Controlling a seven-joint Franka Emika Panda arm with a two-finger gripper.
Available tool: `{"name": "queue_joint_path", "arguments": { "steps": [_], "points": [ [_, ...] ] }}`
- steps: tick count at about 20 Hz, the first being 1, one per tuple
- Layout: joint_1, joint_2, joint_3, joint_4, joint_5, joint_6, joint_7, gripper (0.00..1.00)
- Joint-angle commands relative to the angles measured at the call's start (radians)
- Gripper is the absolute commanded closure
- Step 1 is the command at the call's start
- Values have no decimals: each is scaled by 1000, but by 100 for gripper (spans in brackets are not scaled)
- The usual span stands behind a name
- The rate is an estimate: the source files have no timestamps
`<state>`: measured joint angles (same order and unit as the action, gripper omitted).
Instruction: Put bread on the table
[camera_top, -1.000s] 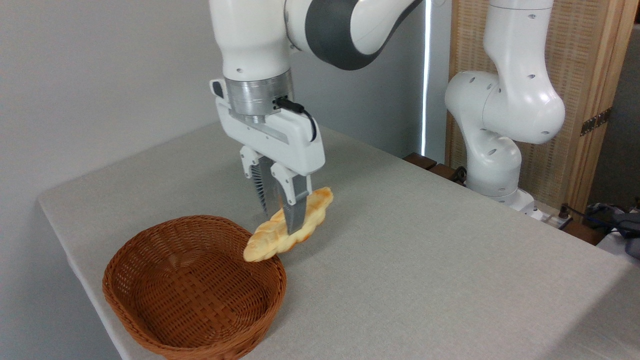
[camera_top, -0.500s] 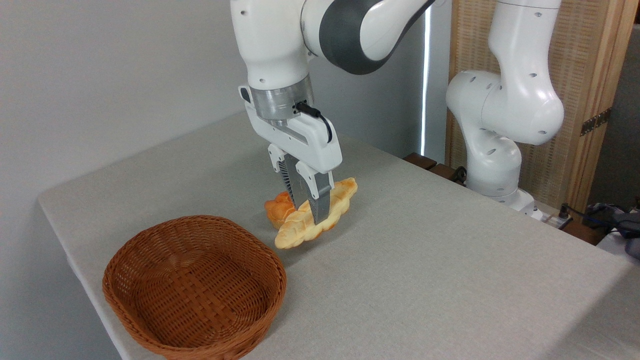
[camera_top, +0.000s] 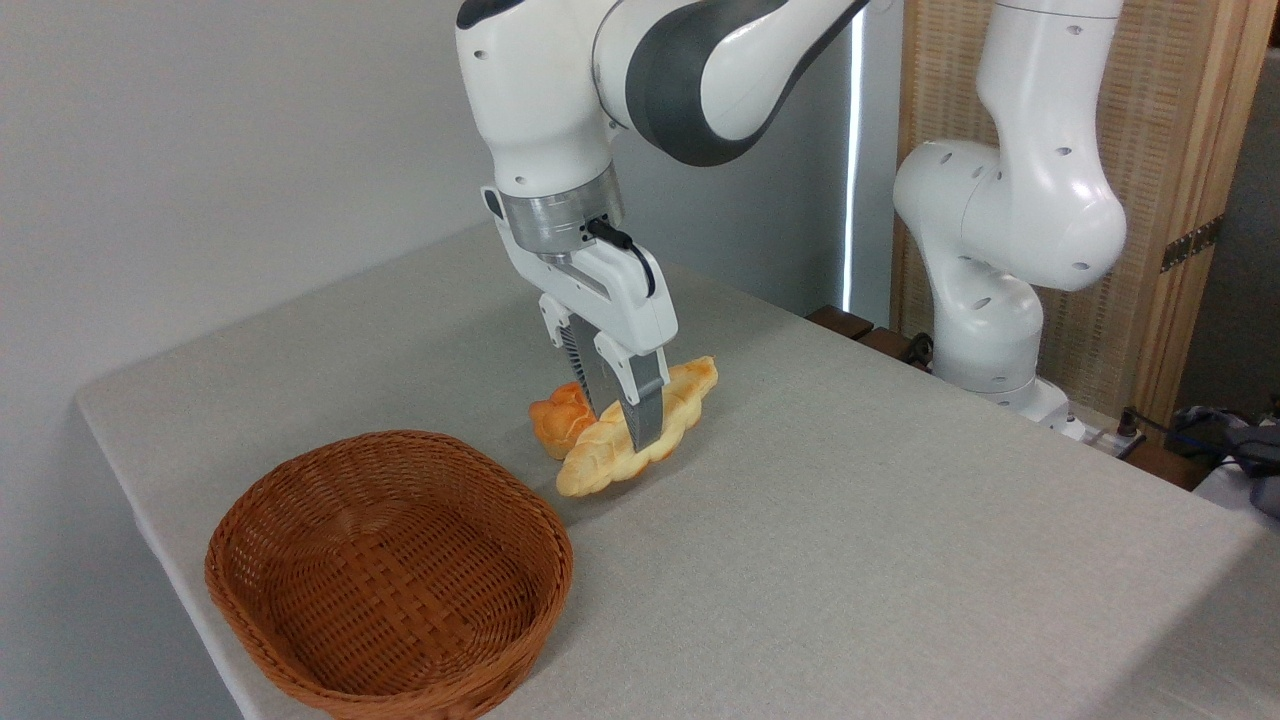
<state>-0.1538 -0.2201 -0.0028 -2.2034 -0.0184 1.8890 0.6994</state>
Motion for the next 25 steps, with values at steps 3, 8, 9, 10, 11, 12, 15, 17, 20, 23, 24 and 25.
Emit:
{"name": "queue_joint_path", "arguments": {
  "steps": [3,8,9,10,11,12,15,17,20,23,24,25],
  "points": [
    [-9,1,6,8,-8,42,14,0],
    [-9,7,9,42,-6,41,12,0],
    [-9,13,9,54,-6,41,11,0],
    [-7,22,10,71,-6,41,6,0],
    [-7,28,15,89,-8,42,5,0],
    [-7,36,18,106,-8,42,5,0],
    [2,51,21,143,-8,71,3,0],
    [5,62,32,165,-8,90,3,0],
    [5,85,52,203,-8,117,3,0],
    [5,93,58,218,-6,117,5,0],
    [5,94,58,218,-6,117,5,0],
    [5,93,58,218,-6,117,5,0]
  ]
}}
